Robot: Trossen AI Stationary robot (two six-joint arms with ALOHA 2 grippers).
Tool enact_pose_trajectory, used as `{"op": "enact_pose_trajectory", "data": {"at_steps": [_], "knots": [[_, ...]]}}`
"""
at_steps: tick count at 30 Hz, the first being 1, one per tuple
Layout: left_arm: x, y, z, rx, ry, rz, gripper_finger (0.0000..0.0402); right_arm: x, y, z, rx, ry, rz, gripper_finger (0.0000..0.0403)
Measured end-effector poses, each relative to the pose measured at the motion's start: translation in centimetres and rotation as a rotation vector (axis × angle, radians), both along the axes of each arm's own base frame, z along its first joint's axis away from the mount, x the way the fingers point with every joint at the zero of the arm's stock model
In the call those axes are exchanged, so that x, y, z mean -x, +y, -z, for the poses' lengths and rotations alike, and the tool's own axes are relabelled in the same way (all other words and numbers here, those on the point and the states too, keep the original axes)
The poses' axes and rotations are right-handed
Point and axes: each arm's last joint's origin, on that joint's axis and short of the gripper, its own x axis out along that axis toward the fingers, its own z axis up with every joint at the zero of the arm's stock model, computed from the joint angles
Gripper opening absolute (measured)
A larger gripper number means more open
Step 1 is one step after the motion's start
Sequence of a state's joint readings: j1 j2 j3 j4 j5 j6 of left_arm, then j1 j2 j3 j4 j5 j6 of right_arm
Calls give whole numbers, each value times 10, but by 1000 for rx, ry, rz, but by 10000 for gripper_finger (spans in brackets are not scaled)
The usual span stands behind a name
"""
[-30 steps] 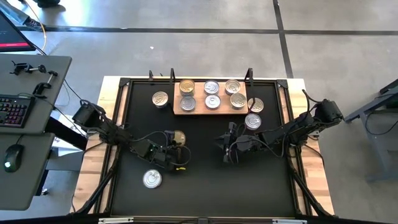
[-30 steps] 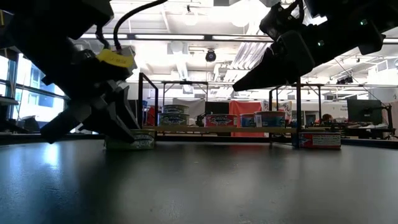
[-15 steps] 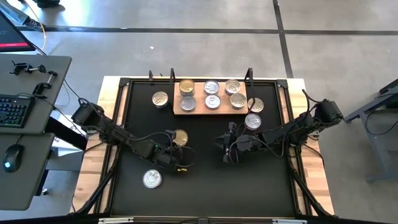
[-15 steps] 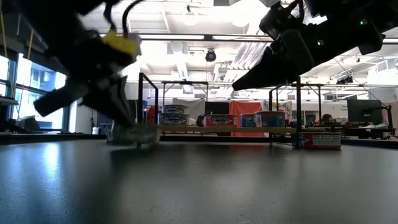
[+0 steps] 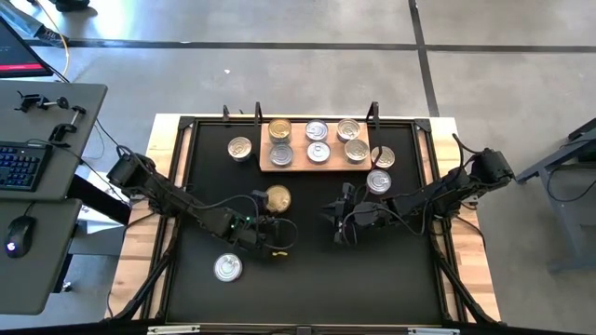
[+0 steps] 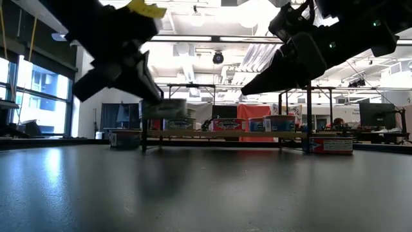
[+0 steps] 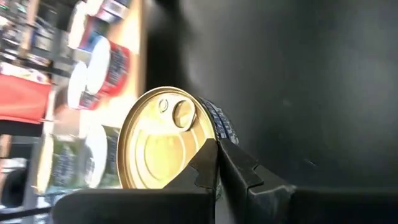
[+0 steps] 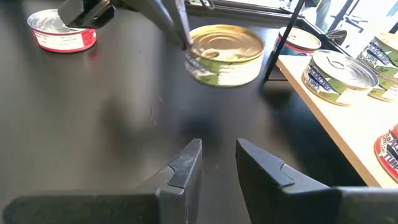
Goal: Stack canned seafood by type on shelf
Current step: Stack the green tuna can on top of the green tuna can
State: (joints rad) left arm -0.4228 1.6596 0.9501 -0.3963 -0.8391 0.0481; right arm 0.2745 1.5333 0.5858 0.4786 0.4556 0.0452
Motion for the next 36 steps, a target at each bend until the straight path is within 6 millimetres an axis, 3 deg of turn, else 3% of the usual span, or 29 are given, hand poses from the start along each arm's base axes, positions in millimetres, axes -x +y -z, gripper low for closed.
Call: {"op": "enact_pose_trajectory", "data": {"at_steps": [8,16,22,36], "knots": [[-18,24,-10,-150,-58,-34,0,0,0,0,1,3,0,89],[-39,89,-17,-194,-48,-119,0,0,0,0,1,4,0,89],[-42,130,-17,-133,-43,-164,0,1,0,2,-2,16,4,89],[-26,157,-27,93,-62,-212,0,1,0,2,-14,19,15,89]]}}
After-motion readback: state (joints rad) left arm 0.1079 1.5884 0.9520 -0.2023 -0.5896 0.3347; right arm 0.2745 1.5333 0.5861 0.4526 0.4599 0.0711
